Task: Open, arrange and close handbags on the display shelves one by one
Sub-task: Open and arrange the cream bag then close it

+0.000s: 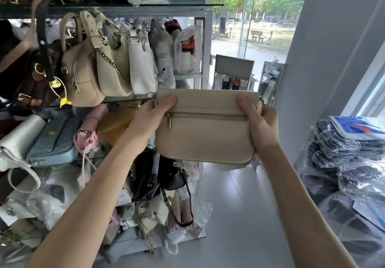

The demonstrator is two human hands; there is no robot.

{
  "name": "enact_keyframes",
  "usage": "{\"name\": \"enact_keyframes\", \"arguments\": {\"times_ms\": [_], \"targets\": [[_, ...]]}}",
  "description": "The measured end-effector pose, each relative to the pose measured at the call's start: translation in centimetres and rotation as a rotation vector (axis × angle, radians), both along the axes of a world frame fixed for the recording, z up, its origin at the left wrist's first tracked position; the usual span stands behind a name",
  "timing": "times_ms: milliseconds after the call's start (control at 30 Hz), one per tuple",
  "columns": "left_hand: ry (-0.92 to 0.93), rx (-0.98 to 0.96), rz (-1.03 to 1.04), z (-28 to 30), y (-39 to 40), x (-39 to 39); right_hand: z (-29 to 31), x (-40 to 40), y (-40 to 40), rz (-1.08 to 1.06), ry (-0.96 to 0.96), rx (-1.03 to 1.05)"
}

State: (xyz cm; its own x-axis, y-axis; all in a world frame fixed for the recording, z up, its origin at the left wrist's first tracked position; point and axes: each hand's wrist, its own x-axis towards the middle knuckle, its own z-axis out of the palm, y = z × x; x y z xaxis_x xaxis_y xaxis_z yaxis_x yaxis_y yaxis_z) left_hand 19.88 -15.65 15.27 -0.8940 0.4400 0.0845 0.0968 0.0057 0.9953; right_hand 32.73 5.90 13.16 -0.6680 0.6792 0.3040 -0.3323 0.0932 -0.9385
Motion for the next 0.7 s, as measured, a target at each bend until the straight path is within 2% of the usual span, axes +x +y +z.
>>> {"name": "enact_keyframes", "arguments": {"times_ms": [67,133,233,300,433,567,633,700], "targets": [[0.008,-0.332,-0.017,-0.5,0.3,-0.6,-0.4,0.0,-1.2,-0.139,0.020,0.208],[-0.078,-0.473,-0.076,-0.8,0.8,-0.7,-1.2,-0.3,-2.6,-0.332,0.050,0.504],[-0.279,-0.328,-0.282,-0.1,1.7,-0.4,-3.1,-1.0,-4.7,-0.534,0.169,0.918],[-0.296,-0.298,-0.356,0.4,2.5,0.0,-5.1,-1.4,-6.0,-0.558,0.250,1.053],[-0.183,-0.331,-0.159,-0.7,3.9,-0.2,-8.6,-1.3,-9.1,-0.586,0.293,1.117],[-0.162,-0.356,-0.113,-1.7,3.3,-1.4,-9.7,-1.2,-9.6,-0.442,0.209,1.254],[-0.155,-0.346,-0.134,-1.7,3.1,-1.6,-9.5,-1.1,-9.1,-0.236,0.212,1.266],[-0.112,-0.337,-0.154,-1.6,2.9,-1.6,-8.8,-0.9,-8.3,-0.032,0.190,1.192]]}}
